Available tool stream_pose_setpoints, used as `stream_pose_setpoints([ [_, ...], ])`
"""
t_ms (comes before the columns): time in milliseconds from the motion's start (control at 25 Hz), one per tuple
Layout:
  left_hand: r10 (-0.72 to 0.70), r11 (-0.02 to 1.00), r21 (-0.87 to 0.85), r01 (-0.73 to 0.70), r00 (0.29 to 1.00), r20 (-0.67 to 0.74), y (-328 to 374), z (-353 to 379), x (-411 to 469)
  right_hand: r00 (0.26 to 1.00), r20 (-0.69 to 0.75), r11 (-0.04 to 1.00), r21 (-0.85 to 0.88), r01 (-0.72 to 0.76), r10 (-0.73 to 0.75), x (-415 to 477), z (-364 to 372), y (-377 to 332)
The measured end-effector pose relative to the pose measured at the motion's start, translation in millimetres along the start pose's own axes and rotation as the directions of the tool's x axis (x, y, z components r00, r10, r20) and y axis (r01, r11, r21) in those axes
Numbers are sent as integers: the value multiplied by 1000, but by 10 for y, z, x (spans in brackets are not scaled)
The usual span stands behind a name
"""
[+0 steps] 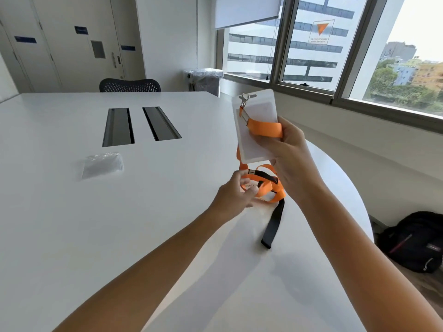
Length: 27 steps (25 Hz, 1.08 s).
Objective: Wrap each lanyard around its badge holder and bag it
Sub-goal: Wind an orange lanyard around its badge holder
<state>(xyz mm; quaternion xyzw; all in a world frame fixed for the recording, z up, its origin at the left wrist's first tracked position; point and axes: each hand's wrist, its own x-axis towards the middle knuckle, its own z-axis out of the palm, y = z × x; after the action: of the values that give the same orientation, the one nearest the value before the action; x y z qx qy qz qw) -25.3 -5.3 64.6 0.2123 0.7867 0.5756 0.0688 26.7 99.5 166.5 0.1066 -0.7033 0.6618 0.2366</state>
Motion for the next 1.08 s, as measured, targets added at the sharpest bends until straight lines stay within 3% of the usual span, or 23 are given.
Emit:
stream_pose_setpoints([
  [120,-112,987,-128,102,991,-70,-26,73,99,996,72,994,94,-57,51,20,105,-39],
  [240,-146,982,-152,108,952,-268,-30,78,211,983,127,966,207,-155,131,45,69,-25],
  [360,-97,994,19,111,929,-358,-20,-20,219,966,174,935,268,-232,190,109,-12,34],
  [640,120,992,42,-118,805,-581,-81,-337,-129,914,264,892,255,-374,307,261,81,313],
  [760,174,984,125,-123,766,-618,-64,-613,-331,887,339,874,262,-409,313,260,226,432],
  [960,333,927,374,-24,514,-791,-39,-1090,-665,818,463,871,172,-460,341,197,587,641],
  [1080,283,943,332,23,471,-836,-68,-1319,-862,773,525,873,106,-475,357,127,853,764],
])
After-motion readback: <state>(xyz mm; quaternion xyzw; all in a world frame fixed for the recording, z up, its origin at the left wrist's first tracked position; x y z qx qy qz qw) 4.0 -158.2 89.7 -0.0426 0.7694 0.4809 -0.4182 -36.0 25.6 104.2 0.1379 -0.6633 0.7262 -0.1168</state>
